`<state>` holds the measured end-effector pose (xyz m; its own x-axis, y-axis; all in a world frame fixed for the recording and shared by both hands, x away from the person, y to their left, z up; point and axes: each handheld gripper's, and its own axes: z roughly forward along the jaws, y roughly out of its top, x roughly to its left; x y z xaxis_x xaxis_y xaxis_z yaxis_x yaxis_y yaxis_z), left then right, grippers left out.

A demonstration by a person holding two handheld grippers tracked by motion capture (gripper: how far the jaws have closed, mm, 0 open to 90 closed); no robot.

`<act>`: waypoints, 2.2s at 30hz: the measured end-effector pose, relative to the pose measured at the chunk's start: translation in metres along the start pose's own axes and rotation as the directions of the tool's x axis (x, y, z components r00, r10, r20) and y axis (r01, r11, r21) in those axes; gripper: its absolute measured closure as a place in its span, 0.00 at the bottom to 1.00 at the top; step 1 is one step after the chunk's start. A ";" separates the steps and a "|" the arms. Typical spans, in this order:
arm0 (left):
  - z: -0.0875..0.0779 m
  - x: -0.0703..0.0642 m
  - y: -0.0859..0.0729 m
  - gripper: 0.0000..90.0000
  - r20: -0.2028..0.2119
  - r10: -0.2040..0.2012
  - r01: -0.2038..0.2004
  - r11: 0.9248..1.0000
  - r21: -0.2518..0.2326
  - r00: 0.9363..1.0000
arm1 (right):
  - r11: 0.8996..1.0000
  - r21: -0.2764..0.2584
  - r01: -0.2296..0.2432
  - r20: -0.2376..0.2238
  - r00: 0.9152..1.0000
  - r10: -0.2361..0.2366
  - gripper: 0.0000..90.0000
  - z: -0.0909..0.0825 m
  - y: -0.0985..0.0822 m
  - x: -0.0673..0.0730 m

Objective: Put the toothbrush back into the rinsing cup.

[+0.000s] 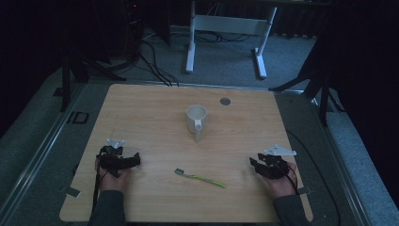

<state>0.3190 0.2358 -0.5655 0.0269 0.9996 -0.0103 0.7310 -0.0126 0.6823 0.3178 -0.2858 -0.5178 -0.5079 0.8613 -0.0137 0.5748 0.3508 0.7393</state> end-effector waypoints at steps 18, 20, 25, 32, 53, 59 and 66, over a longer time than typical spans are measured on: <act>0.000 -0.001 0.000 0.00 0.007 0.010 -0.010 1.000 0.000 1.000 | 0.995 0.062 0.079 -0.164 0.984 -0.068 0.61 0.020 0.035 0.023; 0.000 -0.001 0.000 0.00 0.009 0.010 -0.010 1.000 -0.001 1.000 | 0.993 0.067 0.099 -0.178 0.980 -0.086 0.61 0.022 0.039 0.029; 0.000 -0.002 0.000 0.00 0.012 0.015 -0.015 1.000 0.001 1.000 | 0.986 0.074 0.149 -0.211 0.969 -0.131 0.63 0.027 0.049 0.043; 0.000 -0.002 0.000 0.00 0.015 0.019 -0.019 1.000 0.002 1.000 | 0.971 0.095 0.220 -0.255 0.948 -0.190 0.67 0.035 0.063 0.064; -0.001 -0.004 -0.001 0.00 0.024 0.029 -0.029 1.000 0.002 0.999 | 0.917 0.152 0.368 -0.365 0.883 -0.294 0.76 0.049 0.090 0.110; -0.001 -0.004 0.000 0.00 0.027 0.033 -0.033 0.999 0.002 0.999 | 0.894 0.162 0.418 -0.386 0.861 -0.332 0.77 0.052 0.096 0.121; -0.001 -0.005 -0.001 0.00 0.028 0.033 -0.033 0.999 0.001 0.999 | 0.871 0.178 0.458 -0.406 0.840 -0.359 0.77 0.056 0.100 0.129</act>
<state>0.3181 0.2313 -0.5653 0.0705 0.9975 -0.0083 0.7306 -0.0460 0.6812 0.3455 -0.1191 -0.4828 -0.8937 0.4487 -0.0040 0.3820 0.7654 0.5179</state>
